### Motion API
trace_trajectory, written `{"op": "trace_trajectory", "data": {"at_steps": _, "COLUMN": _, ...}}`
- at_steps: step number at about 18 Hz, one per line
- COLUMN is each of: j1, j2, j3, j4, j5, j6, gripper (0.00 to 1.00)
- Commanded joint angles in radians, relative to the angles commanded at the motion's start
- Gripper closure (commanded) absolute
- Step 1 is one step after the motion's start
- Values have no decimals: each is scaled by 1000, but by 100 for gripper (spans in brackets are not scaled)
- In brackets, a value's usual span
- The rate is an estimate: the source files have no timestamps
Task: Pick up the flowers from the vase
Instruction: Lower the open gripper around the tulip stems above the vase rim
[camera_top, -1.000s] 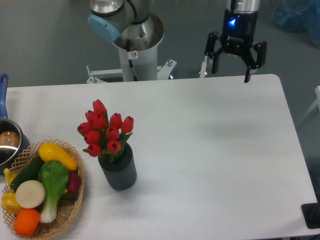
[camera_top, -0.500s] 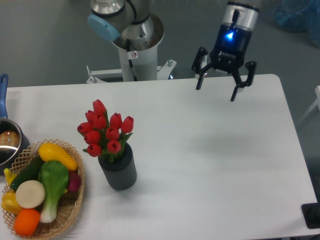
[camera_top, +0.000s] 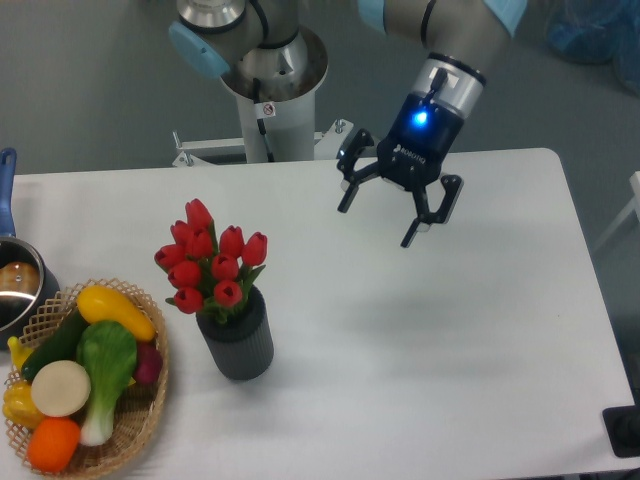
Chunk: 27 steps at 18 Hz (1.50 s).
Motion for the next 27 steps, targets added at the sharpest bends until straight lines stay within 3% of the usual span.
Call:
{"op": "trace_trajectory", "data": {"at_steps": 6, "j1": -46, "j2": -35, "j3": 5, "j4": 0, "j5": 5, "j6": 18, "gripper": 0}}
{"op": "trace_trajectory", "data": {"at_steps": 11, "j1": -72, "j2": -74, "j3": -5, "j4": -5, "j5": 14, "j6": 153, "gripper": 0}}
{"op": "trace_trajectory", "data": {"at_steps": 16, "j1": -94, "j2": -91, "j3": -60, "j4": -9, "j5": 14, "j6": 320, "gripper": 0}}
{"op": "trace_trajectory", "data": {"at_steps": 20, "j1": -130, "j2": -84, "j3": -112, "j4": -8, "j5": 8, "j6": 348, "gripper": 0}}
{"op": "trace_trajectory", "data": {"at_steps": 27, "j1": -175, "j2": -89, "j3": -135, "j4": -5, "j5": -67, "j6": 331, "gripper": 0}}
